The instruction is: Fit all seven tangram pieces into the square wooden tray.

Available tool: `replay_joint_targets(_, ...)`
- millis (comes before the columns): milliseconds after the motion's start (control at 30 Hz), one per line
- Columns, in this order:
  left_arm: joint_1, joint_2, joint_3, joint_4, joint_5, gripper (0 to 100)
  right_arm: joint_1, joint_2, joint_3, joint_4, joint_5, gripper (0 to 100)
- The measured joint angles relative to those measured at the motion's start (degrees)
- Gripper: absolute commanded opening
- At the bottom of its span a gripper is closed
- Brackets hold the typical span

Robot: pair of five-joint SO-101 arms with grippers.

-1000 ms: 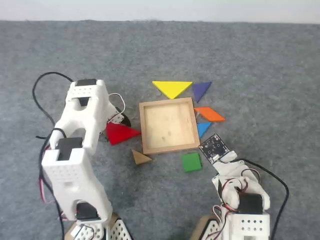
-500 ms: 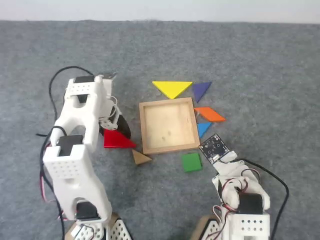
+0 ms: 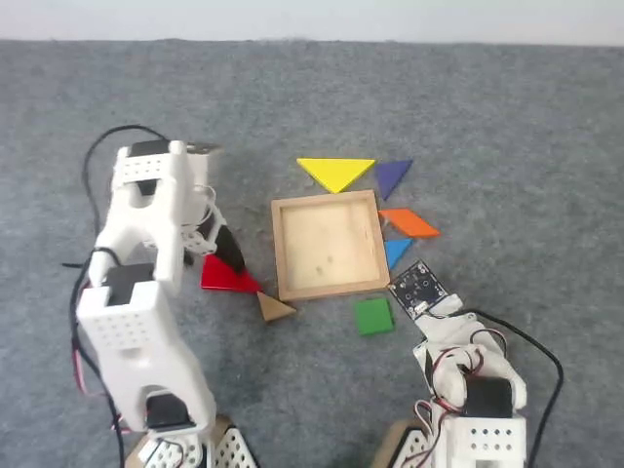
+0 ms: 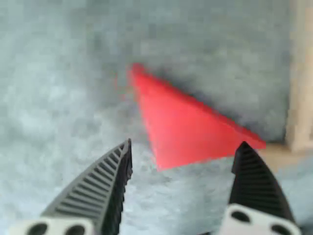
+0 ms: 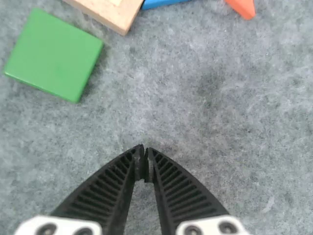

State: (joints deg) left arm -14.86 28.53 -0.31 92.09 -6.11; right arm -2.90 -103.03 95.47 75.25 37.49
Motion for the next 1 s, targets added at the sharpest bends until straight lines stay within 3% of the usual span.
replay_joint_targets(133,-0.8,-5.6,5.2,0.0,11.8,35,0.0,0.0,0.0,0.0,0.0,0.9)
replay_joint_targets(267,0.0,-15.5,16.3,-1.4,15.4,35,0.0,0.0,0.0,0.0,0.0,0.9)
replay_joint_targets(500,0.6,-27.5,40.3,-23.2,19.8,35,0.0,0.0,0.0,0.0,0.0,0.9)
replay_joint_targets(700,1.2,-24.8,39.9,-28.8,26.2,35,0.0,0.0,0.0,0.0,0.0,0.9)
replay_joint_targets(1000,1.2,-11.6,24.7,-18.5,29.2,33,0.0,0.0,0.0,0.0,0.0,0.9)
